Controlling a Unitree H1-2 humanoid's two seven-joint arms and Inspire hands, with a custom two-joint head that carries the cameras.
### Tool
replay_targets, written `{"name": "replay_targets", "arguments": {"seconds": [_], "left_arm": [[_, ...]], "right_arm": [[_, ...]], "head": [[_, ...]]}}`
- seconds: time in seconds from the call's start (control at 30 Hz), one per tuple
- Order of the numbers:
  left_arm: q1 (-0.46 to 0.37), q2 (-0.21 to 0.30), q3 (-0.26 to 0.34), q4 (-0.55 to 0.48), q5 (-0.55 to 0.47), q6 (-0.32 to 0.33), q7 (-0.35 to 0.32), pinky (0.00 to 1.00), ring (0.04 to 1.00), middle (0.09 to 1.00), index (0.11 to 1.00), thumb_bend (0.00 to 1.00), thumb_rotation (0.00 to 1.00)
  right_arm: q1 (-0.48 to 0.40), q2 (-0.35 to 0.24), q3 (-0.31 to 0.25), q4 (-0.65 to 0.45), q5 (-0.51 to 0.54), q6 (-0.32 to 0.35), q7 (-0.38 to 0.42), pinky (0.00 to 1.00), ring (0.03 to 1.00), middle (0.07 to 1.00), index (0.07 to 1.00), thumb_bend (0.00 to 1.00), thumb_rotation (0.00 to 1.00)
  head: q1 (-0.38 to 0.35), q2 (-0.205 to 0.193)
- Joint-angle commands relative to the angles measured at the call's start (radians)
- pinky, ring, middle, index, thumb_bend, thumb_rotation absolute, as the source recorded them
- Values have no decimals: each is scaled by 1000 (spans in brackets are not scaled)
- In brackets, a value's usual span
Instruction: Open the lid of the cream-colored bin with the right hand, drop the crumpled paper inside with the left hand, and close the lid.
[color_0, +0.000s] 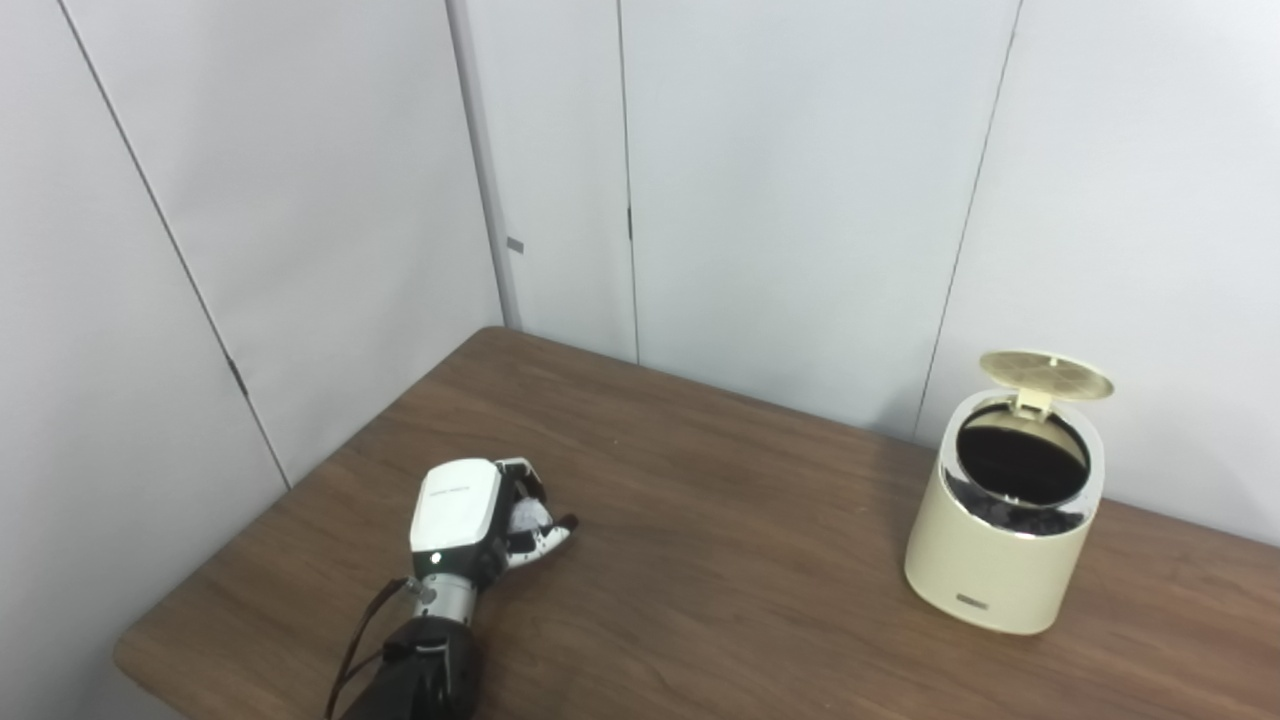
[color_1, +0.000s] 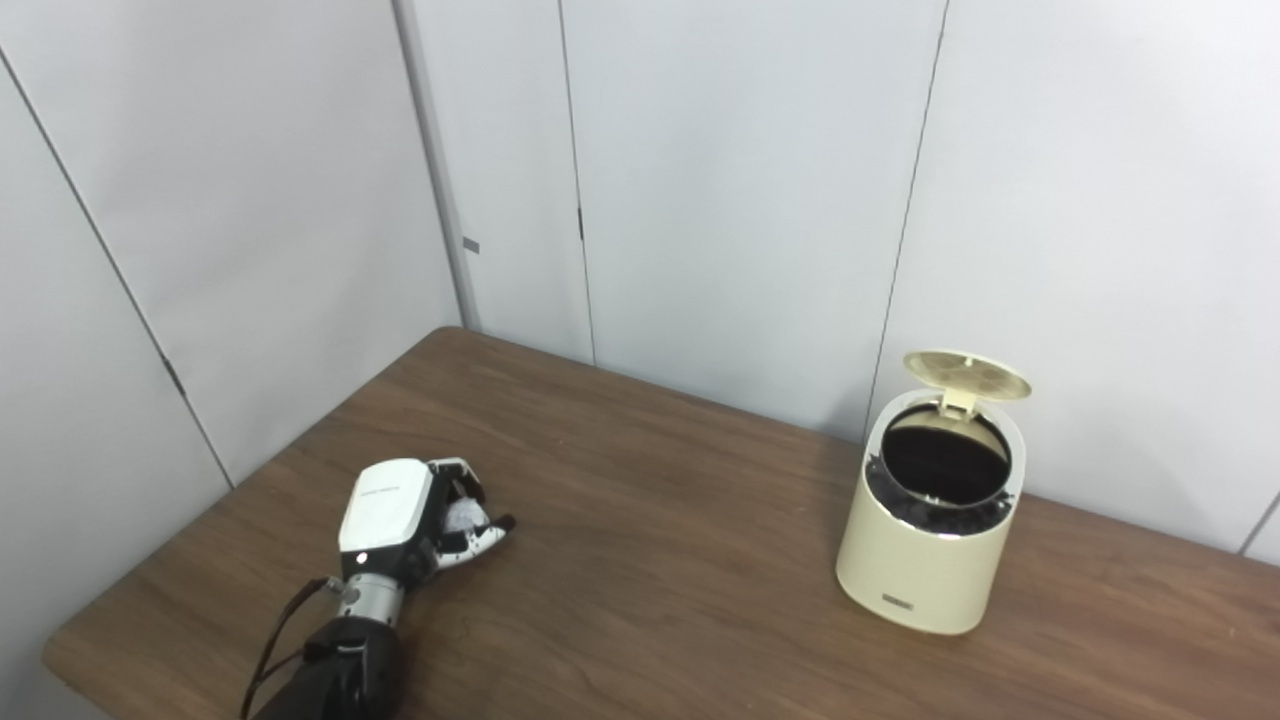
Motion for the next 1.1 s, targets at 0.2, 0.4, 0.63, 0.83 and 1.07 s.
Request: {"name": "replay_targets", "arguments": {"seconds": [0.2, 0.4, 0.63, 0.83, 1.07], "left_arm": [[60, -63, -67, 118, 30, -28, 108, 96, 139, 193, 271, 688, 449], [64, -63, -70, 102, 35, -34, 125, 100, 139, 188, 251, 720, 455], [79, -52, -65, 30, 25, -65, 116, 99, 140, 195, 266, 701, 369], [95, -32, -77, -121, 52, -76, 70, 102, 143, 202, 287, 660, 380], [81, 15, -81, -338, 103, -95, -31, 92, 132, 193, 254, 600, 282]], "right_arm": [[-11, -23, -18, -46, 6, -7, -2, 587, 699, 715, 673, 308, 518], [-13, -25, -14, -49, 2, -3, 2, 586, 699, 715, 673, 315, 539], [-16, -6, 3, -43, -6, -16, 6, 588, 701, 721, 677, 317, 547], [-16, 46, 40, -64, -5, -12, -6, 570, 679, 691, 655, 328, 488], [-30, 94, 56, -34, -34, -50, -17, 589, 689, 697, 650, 296, 460]], "head": [[-6, 7], [-5, 9], [-27, 4], [-77, -15], [-162, -32]]}}
